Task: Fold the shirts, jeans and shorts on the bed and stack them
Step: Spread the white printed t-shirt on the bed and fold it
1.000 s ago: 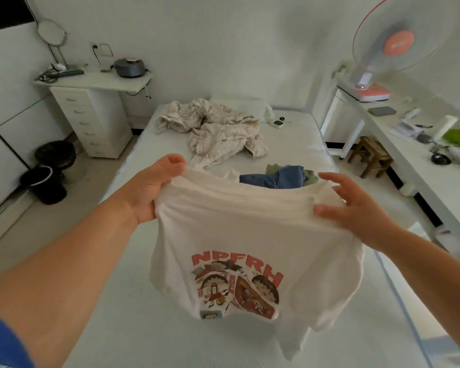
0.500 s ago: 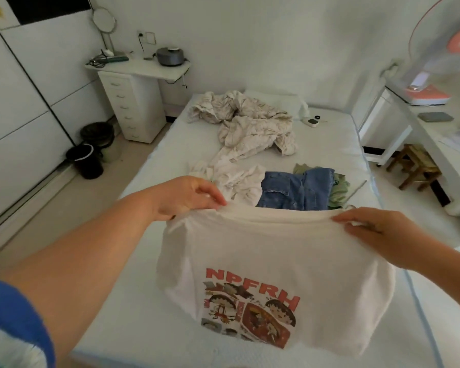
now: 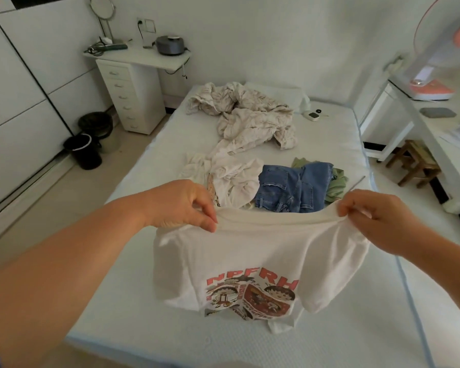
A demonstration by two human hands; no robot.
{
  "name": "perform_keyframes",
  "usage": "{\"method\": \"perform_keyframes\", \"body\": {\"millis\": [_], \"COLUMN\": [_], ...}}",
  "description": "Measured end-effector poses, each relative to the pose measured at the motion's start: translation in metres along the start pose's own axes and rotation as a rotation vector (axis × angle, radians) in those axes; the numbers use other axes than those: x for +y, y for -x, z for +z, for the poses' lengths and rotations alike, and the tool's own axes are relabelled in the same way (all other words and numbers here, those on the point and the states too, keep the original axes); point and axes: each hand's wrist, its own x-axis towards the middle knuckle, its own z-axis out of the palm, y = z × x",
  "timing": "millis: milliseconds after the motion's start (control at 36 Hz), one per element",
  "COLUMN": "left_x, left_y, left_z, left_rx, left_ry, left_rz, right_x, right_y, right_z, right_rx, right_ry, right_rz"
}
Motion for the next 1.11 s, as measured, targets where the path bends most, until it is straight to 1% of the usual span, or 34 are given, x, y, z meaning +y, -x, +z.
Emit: {"method": "perform_keyframes", "body": {"millis": [83,167,194,278,306,361,417,444,472,528,583,639,722,778,833,889,917,972,1028,1056,1111], "left_x": [0.0,0.0,0.0,0.001,0.002,0.005,0.01,0.012,0.013,0.02,0.029,0.033,0.036,0.032,0.026,0.021,0.019,0.016,0.017,0.017,0.017], "left_y": [0.001,0.005,0.006,0.005,0.005,0.008,0.012,0.013,0.013,0.012,0.009,0.006,0.006,0.007,0.009,0.012,0.013,0.015,0.017,0.019,0.02], "left_z": [-0.002,-0.002,-0.001,-0.001,-0.002,-0.003,-0.004,-0.003,-0.002,-0.001,-0.001,-0.002,-0.007,-0.009,-0.008,-0.006,-0.005,-0.002,-0.001,-0.002,-0.003], "left_rx": [0.023,-0.064,-0.071,0.001,0.028,0.088,0.178,0.233,0.291,0.366,0.368,0.343,0.283,0.31,0.368,0.428,0.458,0.517,0.582,0.625,0.718], "left_ry": [-0.02,-0.122,-0.164,-0.228,-0.209,-0.088,0.065,0.102,0.113,0.111,0.152,0.24,0.443,0.536,0.539,0.514,0.49,0.464,0.446,0.403,0.235], "left_rz": [-0.028,-0.077,-0.078,-0.04,-0.025,0.008,0.064,0.095,0.119,0.15,0.173,0.178,0.156,0.13,0.097,0.076,0.073,0.079,0.085,0.092,0.115], "right_x": [-0.001,0.001,0.0,-0.001,-0.001,0.001,0.006,0.008,0.009,0.009,0.006,0.005,0.004,0.002,0.0,-0.003,-0.005,-0.012,-0.019,-0.02,-0.027], "right_y": [0.001,0.003,0.004,0.005,0.006,0.007,0.009,0.01,0.011,0.012,0.013,0.014,0.014,0.014,0.014,0.013,0.013,0.014,0.014,0.014,0.015], "right_z": [0.0,-0.004,-0.005,-0.007,-0.009,-0.012,-0.016,-0.016,-0.015,-0.01,-0.001,0.008,0.018,0.021,0.022,0.02,0.019,0.018,0.021,0.022,0.021], "right_rx": [0.031,-0.038,-0.06,-0.105,-0.107,-0.075,-0.023,-0.015,-0.026,-0.099,-0.198,-0.215,-0.143,-0.135,-0.175,-0.282,-0.335,-0.415,-0.394,-0.337,-0.142], "right_ry": [0.012,-0.013,0.0,0.063,0.081,0.087,0.075,0.079,0.099,0.151,0.15,0.068,-0.16,-0.336,-0.5,-0.643,-0.669,-0.567,-0.293,-0.128,0.115], "right_rz": [0.013,0.054,0.059,0.066,0.064,0.071,0.095,0.109,0.12,0.124,0.127,0.137,0.173,0.212,0.266,0.297,0.294,0.27,0.212,0.174,0.124]}}
